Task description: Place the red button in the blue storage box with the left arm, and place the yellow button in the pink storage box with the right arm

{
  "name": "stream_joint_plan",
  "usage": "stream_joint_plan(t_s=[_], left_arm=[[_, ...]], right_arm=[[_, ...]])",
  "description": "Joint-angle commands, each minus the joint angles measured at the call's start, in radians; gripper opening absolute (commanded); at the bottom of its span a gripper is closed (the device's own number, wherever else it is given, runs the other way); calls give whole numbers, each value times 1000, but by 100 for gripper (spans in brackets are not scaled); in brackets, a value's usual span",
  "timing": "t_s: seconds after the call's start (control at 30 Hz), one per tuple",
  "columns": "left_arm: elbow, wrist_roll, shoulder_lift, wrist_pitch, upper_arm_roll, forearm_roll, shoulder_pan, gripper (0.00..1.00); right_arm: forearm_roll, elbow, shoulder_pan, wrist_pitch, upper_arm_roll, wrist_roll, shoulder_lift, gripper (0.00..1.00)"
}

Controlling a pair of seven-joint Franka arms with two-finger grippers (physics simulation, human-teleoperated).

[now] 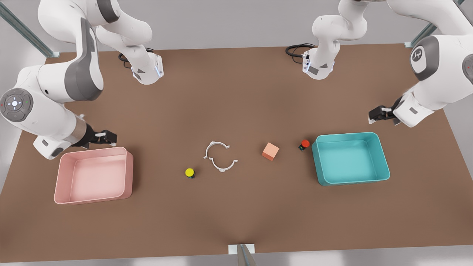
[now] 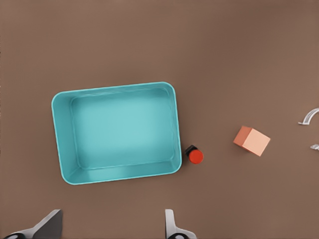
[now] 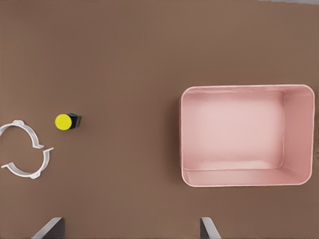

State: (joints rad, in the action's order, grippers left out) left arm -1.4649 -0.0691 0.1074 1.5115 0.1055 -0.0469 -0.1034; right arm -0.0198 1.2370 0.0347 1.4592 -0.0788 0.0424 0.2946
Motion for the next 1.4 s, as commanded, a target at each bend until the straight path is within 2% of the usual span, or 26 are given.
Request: stream_joint_plan(t_s=[0.0, 0.03, 0.07, 0.1, 0.13, 0.2, 0.3, 0.37, 0.43, 0.53, 0.6, 0.63, 0.67, 0.7, 0.77, 0.9, 1.03, 1.07, 1.13, 1.23, 1.27, 1.33, 1.37], left_arm=[[1, 11, 1, 87, 0, 2, 1, 100], [0, 116, 1, 85, 0, -5, 1, 100], [-9, 429, 26, 88, -1, -1, -42, 100], [-15, 727, 29, 101, -3, -13, -75, 100], [-38, 875, 32, 134, -4, -50, -85, 100], [-193, 1368, 23, 352, -4, -45, -194, 100], [-414, 1789, -2, 592, -4, -5, -306, 100], [-629, 1871, -41, 835, -4, -5, -308, 100], [-710, 1936, 5, 971, -4, -5, -314, 100], [-726, 2011, 86, 1033, -3, -5, -312, 100], [-765, 2043, 117, 1093, -3, 28, -314, 100], [-773, 2043, 135, 1107, -3, 38, -314, 100], [-772, 2042, 153, 1109, -3, 39, -320, 100], [-772, 2037, 170, 1109, -3, 38, -331, 100], [-770, 2037, 213, 1109, -4, 38, -340, 100], [-762, 2008, 281, 1112, -3, 41, -335, 100], [-761, 1997, 331, 1150, -3, 41, -335, 99], [-756, 1997, 331, 1150, -3, 41, -337, 77], [-753, 1996, 333, 1148, -3, 41, -340, 51], [-752, 1993, 316, 1147, -3, 41, -340, 42], [-752, 1984, 305, 1144, -3, 41, -338, 41], [-752, 1965, 256, 1116, 0, 41, -334, 40], [-743, 1919, 197, 1046, 3, 39, -326, 40]], right_arm=[[-2, 4, 8, 46, -4, 30, 3, 100], [1, 4, 50, 53, 1, 34, 20, 100], [1, -20, 161, 44, 53, 25, 100, 100], [6, -39, 218, 61, 54, 36, 169, 100], [9, -45, 221, 105, 7, 36, 218, 100], [3, 10, 234, 286, -72, 111, 288, 100], [-35, -146, 246, 360, -76, 114, 486, 100], [-41, -197, 268, 362, -76, 122, 548, 100], [-52, -192, 268, 365, -93, 136, 555, 100], [-51, -171, 261, 380, -91, 136, 572, 100], [-51, -96, 255, 417, -88, 134, 561, 100], [-52, -22, 255, 473, -88, 134, 528, 100], [-52, 163, 240, 639, -90, 134, 448, 100], [-52, 205, 235, 673, -93, 142, 436, 100], [-52, 199, 232, 679, -91, 149, 445, 100], [-54, 207, 234, 808, -90, 179, 479, 100], [-54, 266, 226, 880, -87, 177, 479, 100], [-86, 288, 226, 891, -90, 177, 479, 100], [-86, 306, 223, 921, -90, 177, 479, 100], [-86, 311, 221, 966, -88, 179, 495, 100], [-86, 311, 221, 966, -90, 180, 495, 96], [-86, 311, 221, 964, -90, 179, 498, 78], [-86, 311, 221, 966, -90, 179, 498, 75]])
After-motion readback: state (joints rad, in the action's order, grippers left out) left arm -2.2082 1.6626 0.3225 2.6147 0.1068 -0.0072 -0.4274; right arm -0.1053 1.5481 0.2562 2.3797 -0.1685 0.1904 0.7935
